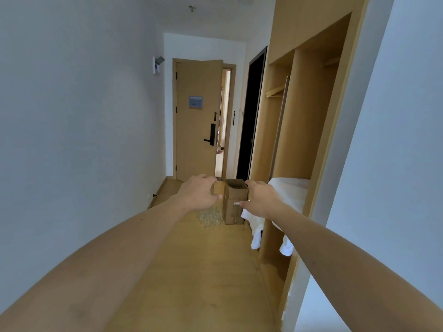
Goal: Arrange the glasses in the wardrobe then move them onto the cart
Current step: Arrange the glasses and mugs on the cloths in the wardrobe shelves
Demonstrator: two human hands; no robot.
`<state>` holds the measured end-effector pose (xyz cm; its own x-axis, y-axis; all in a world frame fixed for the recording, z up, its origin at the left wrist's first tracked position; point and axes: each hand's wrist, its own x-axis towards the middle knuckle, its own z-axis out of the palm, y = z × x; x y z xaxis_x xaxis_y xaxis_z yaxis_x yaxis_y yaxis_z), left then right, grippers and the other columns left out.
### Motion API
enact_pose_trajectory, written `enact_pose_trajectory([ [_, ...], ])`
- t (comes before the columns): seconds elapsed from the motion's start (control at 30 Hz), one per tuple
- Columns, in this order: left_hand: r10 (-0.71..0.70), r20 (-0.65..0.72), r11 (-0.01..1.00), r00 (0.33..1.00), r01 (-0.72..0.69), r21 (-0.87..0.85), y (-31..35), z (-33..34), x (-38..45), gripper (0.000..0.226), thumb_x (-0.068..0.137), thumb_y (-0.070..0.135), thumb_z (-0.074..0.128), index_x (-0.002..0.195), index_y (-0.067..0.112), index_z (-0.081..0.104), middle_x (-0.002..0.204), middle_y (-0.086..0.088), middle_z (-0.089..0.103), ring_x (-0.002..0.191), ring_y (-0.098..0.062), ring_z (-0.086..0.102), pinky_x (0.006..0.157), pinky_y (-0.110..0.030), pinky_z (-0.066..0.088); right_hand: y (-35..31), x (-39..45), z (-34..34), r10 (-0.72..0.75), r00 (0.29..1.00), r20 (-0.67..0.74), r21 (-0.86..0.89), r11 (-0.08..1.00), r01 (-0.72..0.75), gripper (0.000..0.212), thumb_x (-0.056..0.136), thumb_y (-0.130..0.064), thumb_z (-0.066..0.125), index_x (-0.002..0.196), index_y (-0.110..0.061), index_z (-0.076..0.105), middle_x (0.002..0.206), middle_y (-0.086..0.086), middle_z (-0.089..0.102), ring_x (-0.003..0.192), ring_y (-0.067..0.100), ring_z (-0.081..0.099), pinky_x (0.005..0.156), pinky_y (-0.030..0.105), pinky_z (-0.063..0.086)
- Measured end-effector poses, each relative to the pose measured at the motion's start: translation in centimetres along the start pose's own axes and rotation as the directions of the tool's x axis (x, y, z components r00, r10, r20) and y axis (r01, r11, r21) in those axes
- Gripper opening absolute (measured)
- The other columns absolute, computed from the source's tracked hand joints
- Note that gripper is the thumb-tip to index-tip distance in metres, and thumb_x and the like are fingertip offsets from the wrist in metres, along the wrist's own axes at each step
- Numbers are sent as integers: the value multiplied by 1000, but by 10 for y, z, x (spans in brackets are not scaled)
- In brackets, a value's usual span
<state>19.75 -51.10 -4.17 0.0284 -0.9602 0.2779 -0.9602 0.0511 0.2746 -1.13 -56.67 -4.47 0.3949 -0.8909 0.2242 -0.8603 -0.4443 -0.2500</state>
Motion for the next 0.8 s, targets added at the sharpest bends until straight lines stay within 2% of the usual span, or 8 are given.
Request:
enact_pose_trajectory([
  [0.2,-30,24,999,999,30,13,-43,25,59,64,95,49,62,150,20,45,152,-13,45,139,-34,41,111,-52,41,5,73,31,-5,1000,19,31,1000,4,73,90,-39,68,153,-20,36,142,12,50,132,35,45,105,48,47],
  [0.33,-48,27,999,998,48,23,-66,43,112,66,95,49,62,150,17,44,151,-13,47,138,-34,43,109,-52,44,18,127,54,-17,999,51,27,1000,16,73,90,-38,67,153,-20,35,138,11,53,128,35,48,104,47,48],
  [0.5,-56,2,998,998,56,14,-87,66,199,64,96,48,61,150,17,45,151,-12,47,136,-33,45,107,-46,45,45,211,73,-21,999,48,44,999,18,75,89,-39,68,153,-20,35,139,10,52,130,34,47,102,47,50],
  [0.67,-68,17,998,998,68,17,-102,85,295,65,96,49,61,150,18,44,152,-12,46,136,-33,45,107,-47,45,75,305,77,-26,998,53,93,995,21,62,86,-39,67,141,-21,47,126,8,57,118,32,54,93,47,55],
  [0.8,-90,25,996,996,90,5,-116,104,356,64,96,48,61,149,18,44,148,-10,50,133,-33,47,105,-45,47,97,371,89,-23,998,63,122,992,16,61,88,-40,67,143,-22,47,131,7,56,122,30,53,97,46,53],
])
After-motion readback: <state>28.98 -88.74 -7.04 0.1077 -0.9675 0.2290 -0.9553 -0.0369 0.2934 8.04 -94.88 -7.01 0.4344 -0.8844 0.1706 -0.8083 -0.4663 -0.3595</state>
